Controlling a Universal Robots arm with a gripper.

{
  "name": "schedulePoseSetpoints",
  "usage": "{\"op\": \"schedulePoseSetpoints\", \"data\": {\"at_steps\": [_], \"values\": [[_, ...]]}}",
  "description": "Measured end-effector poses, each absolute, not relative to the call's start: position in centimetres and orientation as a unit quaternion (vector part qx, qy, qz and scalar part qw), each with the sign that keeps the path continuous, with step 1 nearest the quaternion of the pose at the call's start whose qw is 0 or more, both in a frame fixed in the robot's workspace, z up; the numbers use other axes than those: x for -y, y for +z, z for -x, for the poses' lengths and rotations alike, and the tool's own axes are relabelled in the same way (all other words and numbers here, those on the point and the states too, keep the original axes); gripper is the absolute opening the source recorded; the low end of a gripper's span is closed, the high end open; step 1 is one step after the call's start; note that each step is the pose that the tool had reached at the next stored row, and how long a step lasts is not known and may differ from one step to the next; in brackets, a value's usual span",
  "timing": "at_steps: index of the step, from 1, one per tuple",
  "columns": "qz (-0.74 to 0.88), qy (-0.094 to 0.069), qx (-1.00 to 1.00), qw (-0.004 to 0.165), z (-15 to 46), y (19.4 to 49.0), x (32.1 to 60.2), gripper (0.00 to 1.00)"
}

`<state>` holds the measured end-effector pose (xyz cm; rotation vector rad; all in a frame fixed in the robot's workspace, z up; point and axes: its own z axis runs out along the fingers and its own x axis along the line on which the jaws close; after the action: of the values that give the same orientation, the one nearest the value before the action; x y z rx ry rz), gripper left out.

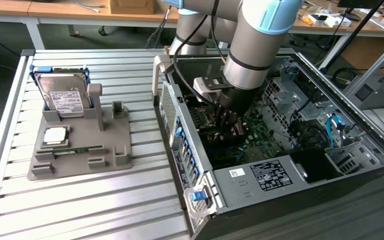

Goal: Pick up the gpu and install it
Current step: 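Insert the gpu into the slot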

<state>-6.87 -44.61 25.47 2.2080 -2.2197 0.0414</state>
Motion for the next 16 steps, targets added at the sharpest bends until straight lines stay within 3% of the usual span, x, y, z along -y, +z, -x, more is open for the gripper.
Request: {"op": "schedulePoseSetpoints", "data": {"at_steps": [16], "values": [[-0.705, 0.013, 0.709, 0.005, 6.87, 25.46, 44.62, 0.27]]}}
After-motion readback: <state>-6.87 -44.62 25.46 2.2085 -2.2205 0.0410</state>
